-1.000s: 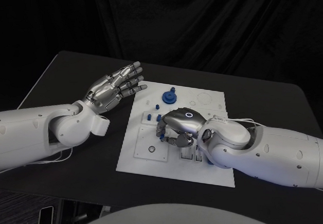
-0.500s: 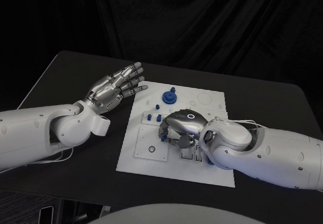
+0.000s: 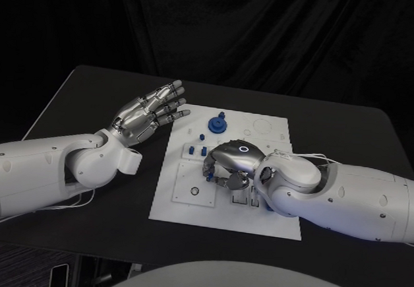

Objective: Assemble the parts on the task board

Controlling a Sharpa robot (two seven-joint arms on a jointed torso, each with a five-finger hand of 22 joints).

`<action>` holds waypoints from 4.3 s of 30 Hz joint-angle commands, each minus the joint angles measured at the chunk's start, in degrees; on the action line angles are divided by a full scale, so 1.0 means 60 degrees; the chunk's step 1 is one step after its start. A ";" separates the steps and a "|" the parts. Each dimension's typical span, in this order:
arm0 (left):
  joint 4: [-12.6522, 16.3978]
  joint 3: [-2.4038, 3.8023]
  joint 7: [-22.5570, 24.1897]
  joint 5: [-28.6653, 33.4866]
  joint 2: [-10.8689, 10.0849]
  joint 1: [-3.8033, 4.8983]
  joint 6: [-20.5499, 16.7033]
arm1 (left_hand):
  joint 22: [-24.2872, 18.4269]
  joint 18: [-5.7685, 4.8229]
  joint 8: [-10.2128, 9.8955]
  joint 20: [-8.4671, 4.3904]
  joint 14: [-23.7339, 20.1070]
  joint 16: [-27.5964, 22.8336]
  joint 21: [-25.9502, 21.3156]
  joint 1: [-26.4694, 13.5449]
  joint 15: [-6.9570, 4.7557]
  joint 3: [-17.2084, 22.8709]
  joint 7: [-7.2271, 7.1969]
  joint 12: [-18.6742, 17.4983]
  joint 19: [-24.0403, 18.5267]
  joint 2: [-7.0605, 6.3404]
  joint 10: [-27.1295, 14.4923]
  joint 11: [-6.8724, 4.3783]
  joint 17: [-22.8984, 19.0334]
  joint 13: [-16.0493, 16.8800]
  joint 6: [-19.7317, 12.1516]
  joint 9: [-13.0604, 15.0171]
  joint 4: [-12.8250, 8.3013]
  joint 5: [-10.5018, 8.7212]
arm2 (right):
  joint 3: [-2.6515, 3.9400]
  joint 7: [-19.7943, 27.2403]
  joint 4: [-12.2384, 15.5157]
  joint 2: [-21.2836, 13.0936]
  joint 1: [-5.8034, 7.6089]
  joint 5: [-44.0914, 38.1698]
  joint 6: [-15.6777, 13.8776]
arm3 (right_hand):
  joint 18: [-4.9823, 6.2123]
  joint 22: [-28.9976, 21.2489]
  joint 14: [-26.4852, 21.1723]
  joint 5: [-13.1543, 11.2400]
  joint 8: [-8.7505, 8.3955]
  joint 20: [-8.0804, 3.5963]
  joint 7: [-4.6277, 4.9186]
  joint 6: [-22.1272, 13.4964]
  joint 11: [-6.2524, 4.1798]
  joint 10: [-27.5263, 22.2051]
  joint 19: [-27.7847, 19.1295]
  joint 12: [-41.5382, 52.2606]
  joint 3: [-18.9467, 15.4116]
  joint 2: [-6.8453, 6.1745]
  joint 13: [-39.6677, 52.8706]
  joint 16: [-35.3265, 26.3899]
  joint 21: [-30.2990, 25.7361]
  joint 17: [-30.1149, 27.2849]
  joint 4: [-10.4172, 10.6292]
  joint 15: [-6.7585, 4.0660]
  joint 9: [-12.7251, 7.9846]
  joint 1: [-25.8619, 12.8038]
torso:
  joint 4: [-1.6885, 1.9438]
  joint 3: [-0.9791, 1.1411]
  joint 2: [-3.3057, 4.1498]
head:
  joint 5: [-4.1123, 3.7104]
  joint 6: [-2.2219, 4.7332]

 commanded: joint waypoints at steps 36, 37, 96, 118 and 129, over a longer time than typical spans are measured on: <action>-0.0044 0.0009 0.0049 0.0046 0.0099 -0.0060 0.0172 | -0.0016 -0.0101 0.0047 0.0001 0.0009 0.0055 0.0030 0.0134 0.0080 0.0135 0.0089 0.0032 0.0063 -0.0005 -0.0002 0.0008 0.0008 0.0012 0.0035 0.0013 -0.0062 0.0118 | -0.0011 -0.0031 0.0065 0.0079 -0.0141 -0.0095 0.0024 | -0.0073 0.1134 -0.0018 -0.0107 -0.0020 0.0022 -0.0028 0.0015 0.0011 0.0113 -0.0051 -0.0070 0.0029 0.0032 -0.0024 -0.0049 -0.0164 -0.0103 -0.0061 -0.0004 0.0053 -0.0057 | -0.0005 0.0006 -0.0008 | 0.0003 -0.0002; -0.0045 0.0009 0.0040 0.0046 0.0100 -0.0061 0.0176 | -0.0016 -0.0101 0.0047 0.0001 0.0009 0.0055 0.0030 0.0134 0.0080 0.0135 0.0089 0.0032 0.0063 -0.0005 -0.0002 0.0008 0.0008 0.0012 0.0035 0.0013 -0.0062 0.0118 | -0.0011 -0.0028 0.0067 0.0082 -0.0141 -0.0095 0.0011 | -0.0073 0.1134 -0.0018 -0.0107 -0.0020 0.0022 -0.0028 0.0015 0.0011 0.0113 -0.0051 -0.0070 0.0029 0.0032 -0.0024 -0.0049 -0.0164 -0.0103 -0.0061 -0.0004 0.0053 -0.0057 | -0.0005 0.0006 -0.0009 | 0.0005 -0.0002; -0.0203 0.0009 -0.0344 0.0046 0.0163 -0.0197 0.0416 | -0.0092 -0.0127 0.0166 -0.0002 -0.0009 0.0055 0.0013 0.0118 0.0069 0.0305 0.0601 0.0028 0.0084 -0.0017 -0.0028 -0.0308 0.0008 0.0011 0.0583 0.0093 -0.0241 0.0187 | -0.0010 0.0012 -0.0261 0.0143 -0.0236 -0.0094 0.0000 | 0.0076 0.0852 -0.0460 -0.1479 -0.1079 0.0419 -0.0008 -0.2614 0.0566 -0.2009 -0.0580 -0.1003 -0.1408 -0.0224 -0.0302 -0.0436 -0.1383 -0.0694 0.0560 0.0441 -0.0058 -0.0461 | -0.0014 0.0005 -0.0004 | 0.0084 -0.0002; -0.0170 0.0009 -0.0325 0.0047 0.0056 -0.0213 0.0242 | -0.0069 -0.0127 0.0188 -0.0001 0.0019 0.0082 0.0021 0.0111 0.0075 0.0311 0.0604 0.0084 0.0105 -0.0029 -0.0002 -0.0295 0.0015 0.0020 0.0650 0.0103 -0.0258 0.0191 | 0.0005 -0.0671 0.1029 -0.2110 0.1050 -0.0094 -0.0370 | -0.0162 0.1266 0.0049 -0.1141 -0.1307 0.0574 0.0323 -0.1819 0.0711 -0.2158 0.0173 -0.0904 -0.1491 -0.0043 -0.1108 0.0311 0.0154 0.0201 0.1169 0.0589 -0.0920 -0.0055 | -0.0018 0.0009 -0.0040 | 0.0118 -0.0002; -0.0200 0.0009 -0.0318 0.0047 0.0082 -0.0221 0.0262 | -0.0071 -0.0128 0.0187 0.0000 0.0020 0.0082 0.0022 0.0115 0.0078 0.0318 0.0600 0.0073 0.0107 -0.0029 -0.0003 -0.0290 0.0015 0.0019 0.0633 0.0100 -0.0268 0.0204 | -0.0018 -0.0856 0.0664 -0.2459 0.1050 -0.0094 -0.0179 | -0.0176 0.1279 0.0099 -0.1268 -0.1432 0.0556 0.0126 -0.1467 0.0688 -0.2011 0.0248 -0.1103 -0.1589 -0.0038 -0.1281 0.0328 0.0300 0.0200 0.1179 0.0567 -0.1035 -0.0259 | -0.0033 -0.0017 -0.0008 | 0.0121 -0.0002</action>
